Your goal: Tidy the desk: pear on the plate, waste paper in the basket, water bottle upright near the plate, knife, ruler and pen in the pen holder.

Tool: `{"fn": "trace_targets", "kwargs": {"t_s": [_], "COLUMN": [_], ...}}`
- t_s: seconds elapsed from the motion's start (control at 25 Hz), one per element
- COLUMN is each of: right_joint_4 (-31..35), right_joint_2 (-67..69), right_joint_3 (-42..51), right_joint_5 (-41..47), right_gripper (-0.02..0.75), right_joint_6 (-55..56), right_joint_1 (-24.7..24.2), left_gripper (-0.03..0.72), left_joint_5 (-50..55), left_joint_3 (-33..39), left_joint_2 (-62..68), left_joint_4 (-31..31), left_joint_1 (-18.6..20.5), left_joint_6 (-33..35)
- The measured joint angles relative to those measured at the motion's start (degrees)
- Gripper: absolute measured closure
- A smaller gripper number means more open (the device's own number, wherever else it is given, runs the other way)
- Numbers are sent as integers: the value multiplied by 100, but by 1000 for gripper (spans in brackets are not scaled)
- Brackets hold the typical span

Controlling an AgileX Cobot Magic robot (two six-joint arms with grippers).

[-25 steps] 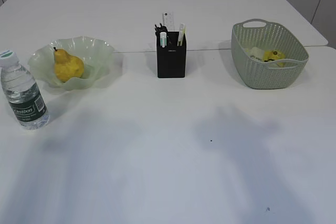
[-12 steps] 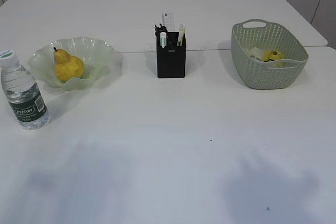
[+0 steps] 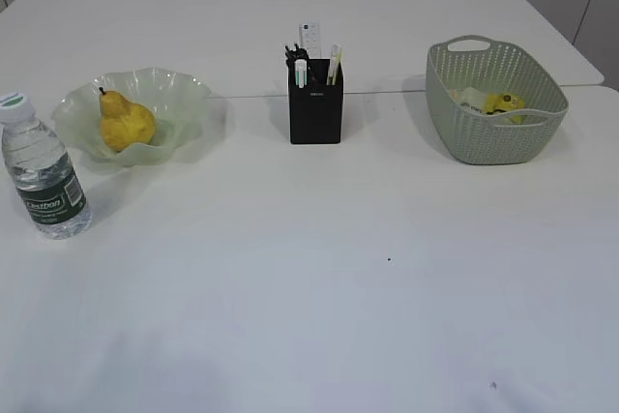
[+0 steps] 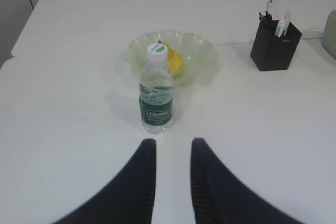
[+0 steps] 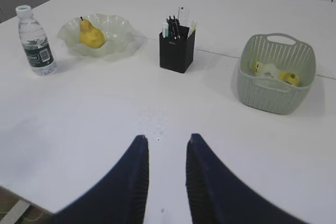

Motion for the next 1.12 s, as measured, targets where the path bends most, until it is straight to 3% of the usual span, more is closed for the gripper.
{"fn": "trace_targets", "kwargs": {"t_s": [0.2, 0.44, 1.12], "right_joint_4": [26, -48, 242], "right_joint_2": [-615, -1075, -1075], "right_joint_3": [15, 481, 1044], "right_joint_5": [971, 1487, 1354], "right_gripper": [522, 522, 522], "right_joint_6": [0, 57, -277], "right_joint_1": [0, 0, 0], "left_gripper": [537, 537, 537], "left_joint_5": [443, 931, 1267], "left_joint_3": [0, 0, 331], "left_joint_2": [-400, -796, -959], "left_joint_4": [-37, -64, -128], "left_joint_1": [0, 0, 0], "left_joint_6": [9, 150, 265]}}
